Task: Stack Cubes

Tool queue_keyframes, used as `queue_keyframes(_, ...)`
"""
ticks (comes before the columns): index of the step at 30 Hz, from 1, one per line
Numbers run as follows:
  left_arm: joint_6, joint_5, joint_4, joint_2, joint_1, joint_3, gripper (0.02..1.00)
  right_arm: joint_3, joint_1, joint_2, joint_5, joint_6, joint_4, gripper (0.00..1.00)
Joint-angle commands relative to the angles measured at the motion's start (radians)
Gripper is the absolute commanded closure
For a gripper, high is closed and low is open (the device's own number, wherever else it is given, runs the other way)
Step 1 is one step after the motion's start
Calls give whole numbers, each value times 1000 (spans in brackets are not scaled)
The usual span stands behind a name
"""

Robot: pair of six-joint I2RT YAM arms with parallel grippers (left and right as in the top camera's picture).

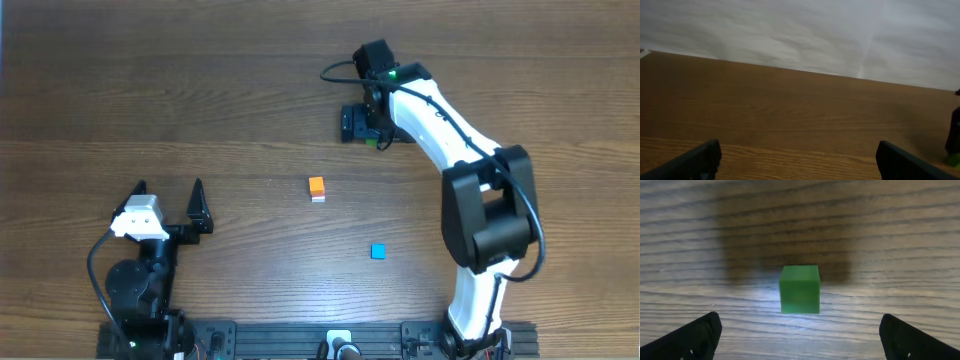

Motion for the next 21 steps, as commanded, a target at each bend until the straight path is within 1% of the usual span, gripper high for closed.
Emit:
queue_keyframes(1,15,10,-2,-5,6,-5,18,29,6,42,13,-19,1,14)
queue_keyframes(4,15,10,-2,-5,6,-5,18,29,6,60,12,-35,2,42)
queue_keyframes(10,15,10,-2,-5,6,-5,18,29,6,77,12,-45,21,169)
queue_keyframes(11,15,10,-2,-5,6,-5,18,29,6,77,12,-48,29,222)
queue_keyframes(12,15,10,-2,-5,6,-5,18,29,6,77,12,-52,35,246)
queue_keyframes(17,15,10,-2,-5,6,-5,18,29,6,77,12,-54,47,316)
queue_keyframes(21,15,10,-2,-5,6,-5,18,29,6,77,13,-55,56,354)
